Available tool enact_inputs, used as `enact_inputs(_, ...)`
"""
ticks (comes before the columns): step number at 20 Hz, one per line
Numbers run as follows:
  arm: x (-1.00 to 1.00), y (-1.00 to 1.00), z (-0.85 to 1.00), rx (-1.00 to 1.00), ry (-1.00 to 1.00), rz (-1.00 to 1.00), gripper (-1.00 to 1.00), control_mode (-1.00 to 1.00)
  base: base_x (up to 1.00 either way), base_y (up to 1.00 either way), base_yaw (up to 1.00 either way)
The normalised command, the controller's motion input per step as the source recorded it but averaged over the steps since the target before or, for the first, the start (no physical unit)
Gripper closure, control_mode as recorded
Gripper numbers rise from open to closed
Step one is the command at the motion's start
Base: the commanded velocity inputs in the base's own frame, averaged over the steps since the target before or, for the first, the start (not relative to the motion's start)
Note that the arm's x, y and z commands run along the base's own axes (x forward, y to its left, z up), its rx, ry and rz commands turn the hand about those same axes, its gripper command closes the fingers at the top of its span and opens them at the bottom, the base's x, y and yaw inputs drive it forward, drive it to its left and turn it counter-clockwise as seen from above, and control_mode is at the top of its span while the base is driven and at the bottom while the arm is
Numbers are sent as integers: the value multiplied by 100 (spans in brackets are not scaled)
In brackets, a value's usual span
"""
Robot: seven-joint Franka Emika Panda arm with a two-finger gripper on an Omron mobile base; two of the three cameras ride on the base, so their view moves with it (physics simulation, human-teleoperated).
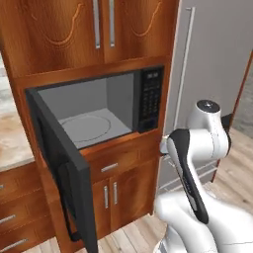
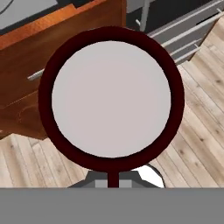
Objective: Pick the mug from the counter and place it inside the microwave. Then close the microwave.
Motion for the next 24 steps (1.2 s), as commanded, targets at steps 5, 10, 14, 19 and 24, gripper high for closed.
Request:
enact_inputs(5,0,0,0,0,0,0,100,100,-55,-35,60)
enact_inputs(10,0,0,0,0,0,0,100,100,0,-50,65)
enact_inputs(14,0,0,0,0,0,0,100,100,1,-48,60)
enact_inputs(19,0,0,0,0,0,0,100,100,35,-10,18)
enact_inputs(24,0,0,0,0,0,0,100,100,10,0,-9)
